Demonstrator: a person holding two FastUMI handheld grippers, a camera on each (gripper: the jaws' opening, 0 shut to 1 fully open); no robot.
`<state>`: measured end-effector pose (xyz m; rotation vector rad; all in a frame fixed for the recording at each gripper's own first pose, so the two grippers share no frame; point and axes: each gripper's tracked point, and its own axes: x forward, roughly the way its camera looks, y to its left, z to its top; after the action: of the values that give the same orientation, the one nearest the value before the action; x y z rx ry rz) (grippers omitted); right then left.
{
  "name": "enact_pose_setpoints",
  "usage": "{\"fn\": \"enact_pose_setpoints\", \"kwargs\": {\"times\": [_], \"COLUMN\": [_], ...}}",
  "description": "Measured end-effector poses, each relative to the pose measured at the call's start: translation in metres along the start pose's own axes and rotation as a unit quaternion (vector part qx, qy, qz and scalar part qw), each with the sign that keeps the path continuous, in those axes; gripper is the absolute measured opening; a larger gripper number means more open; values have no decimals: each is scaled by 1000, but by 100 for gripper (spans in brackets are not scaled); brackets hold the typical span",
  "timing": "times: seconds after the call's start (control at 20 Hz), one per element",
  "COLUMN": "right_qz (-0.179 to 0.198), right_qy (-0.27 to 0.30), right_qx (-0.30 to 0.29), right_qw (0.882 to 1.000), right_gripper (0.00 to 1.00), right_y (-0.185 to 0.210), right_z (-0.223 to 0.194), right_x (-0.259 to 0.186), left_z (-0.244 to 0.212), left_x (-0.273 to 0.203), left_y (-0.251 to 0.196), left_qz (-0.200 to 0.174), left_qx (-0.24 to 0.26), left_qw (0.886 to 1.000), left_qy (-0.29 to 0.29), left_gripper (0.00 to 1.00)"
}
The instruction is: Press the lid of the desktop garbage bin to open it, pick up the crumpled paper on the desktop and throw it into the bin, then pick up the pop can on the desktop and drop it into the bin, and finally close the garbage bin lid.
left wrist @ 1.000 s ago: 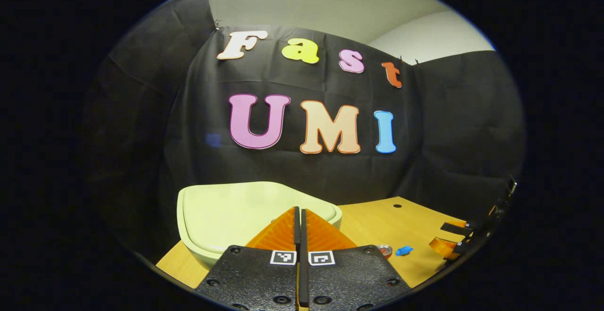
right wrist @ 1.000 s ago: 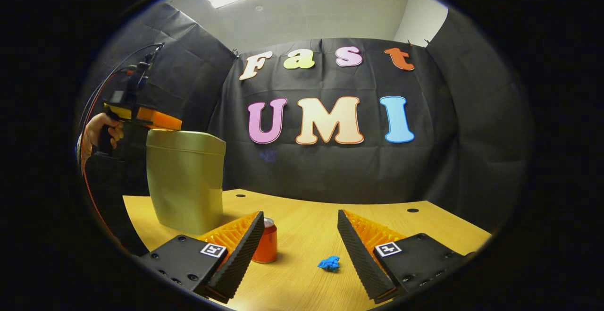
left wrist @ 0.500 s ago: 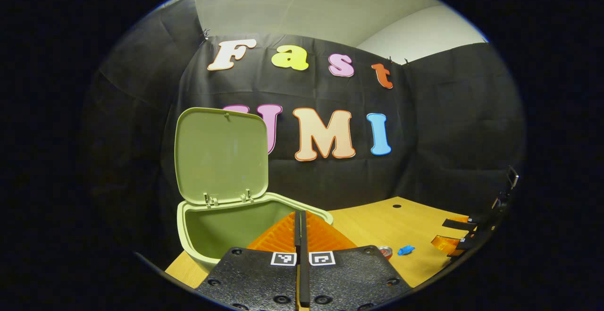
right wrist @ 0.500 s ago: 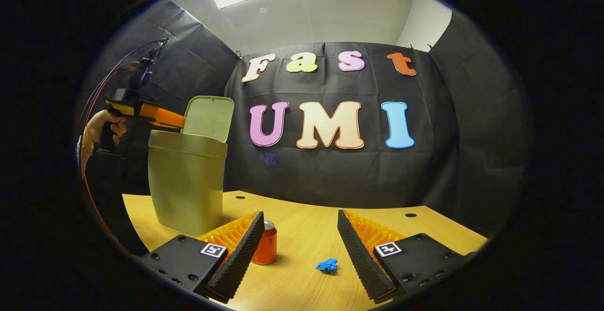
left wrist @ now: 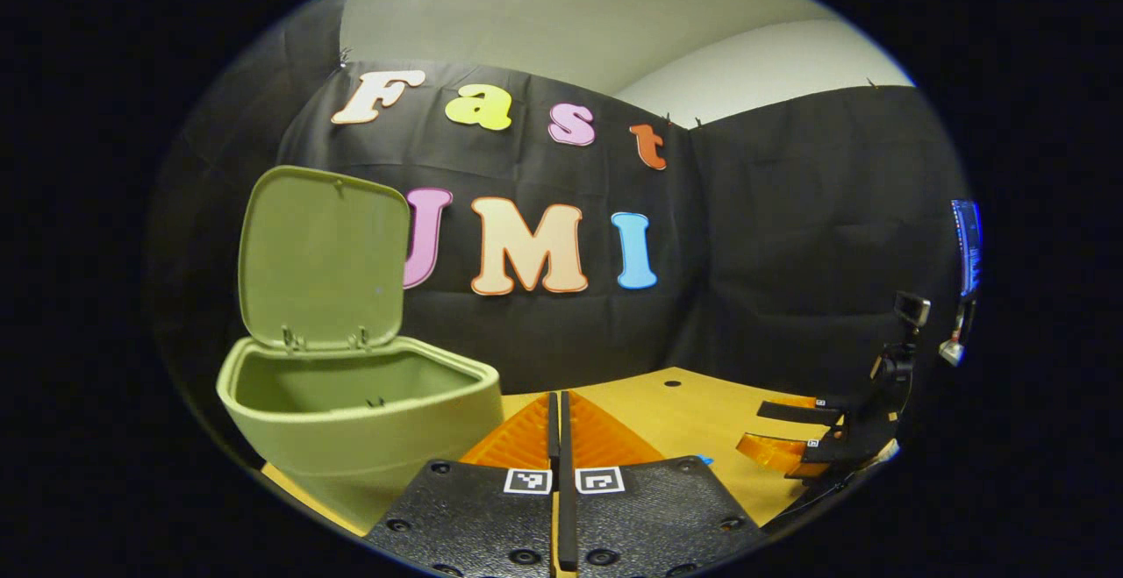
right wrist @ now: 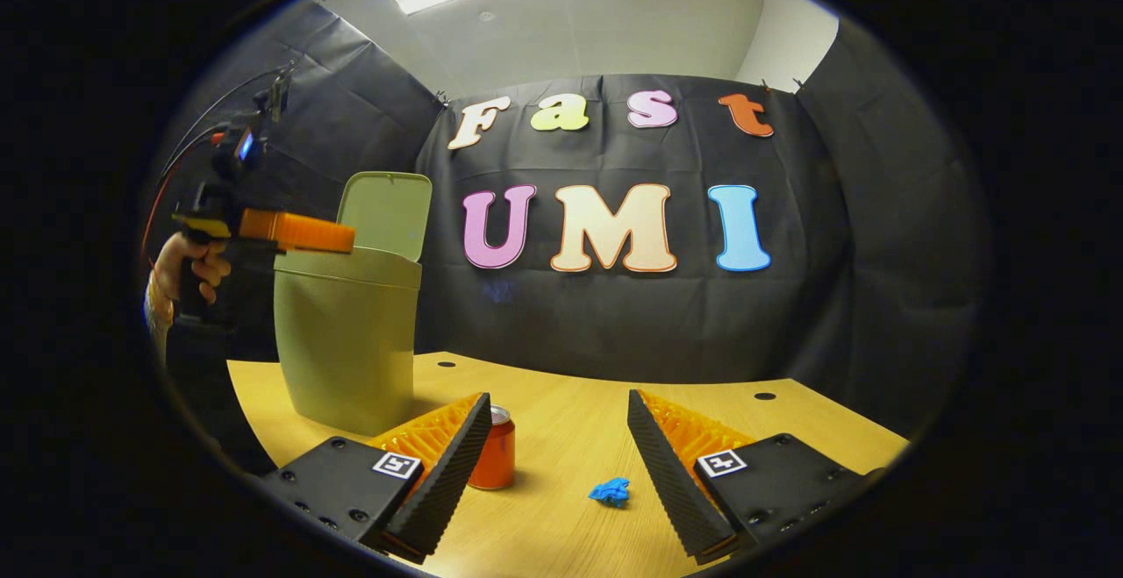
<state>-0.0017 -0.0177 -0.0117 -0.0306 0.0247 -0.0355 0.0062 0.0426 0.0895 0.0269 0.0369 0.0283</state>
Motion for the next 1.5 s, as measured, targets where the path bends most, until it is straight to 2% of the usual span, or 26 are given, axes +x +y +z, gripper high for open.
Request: {"fn": "enact_pose_setpoints", "kwargs": {"times": [0.35, 0.5, 0.65, 0.75, 0.8, 0.85, 1.0, 1.05, 1.3, 1.5], "right_qz": [-13, -9, -6, 0, -3, -8, 6, 8, 36, 30], "right_qy": [25, 58, 117, 157, 178, 196, 249, 266, 347, 373], "right_qx": [7, 16, 17, 19, 18, 15, -6, -12, -17, -37], "right_qw": [1000, 998, 993, 987, 984, 980, 968, 964, 937, 927], "right_gripper": [98, 98, 98, 98, 98, 98, 99, 99, 100, 100], "right_y": [-18, -31, -44, -50, -55, -60, -58, -60, -49, -58], "right_z": [-14, -21, -38, -50, -59, -67, -95, -104, -149, -164], "right_x": [6, 14, 25, 31, 34, 36, 45, 48, 50, 55], "left_z": [-60, -77, -89, -96, -102, -103, -98, -95, -101, -105], "left_x": [2, 2, 1, 1, -1, -1, -2, -1, 0, 0], "left_y": [-22, -25, -22, -26, -26, -28, -25, -25, -22, -25], "left_qz": [-30, -42, -44, -53, -55, -59, -56, -55, -53, -58], "left_qx": [10, 5, 0, -1, -2, -1, 19, 21, 23, 20], "left_qw": [999, 999, 999, 998, 998, 998, 998, 998, 998, 998], "left_qy": [3, 5, 13, 21, 26, 26, 22, 17, 22, 29], "left_gripper": [0, 0, 2, 15, 27, 34, 83, 92, 92, 92]}}
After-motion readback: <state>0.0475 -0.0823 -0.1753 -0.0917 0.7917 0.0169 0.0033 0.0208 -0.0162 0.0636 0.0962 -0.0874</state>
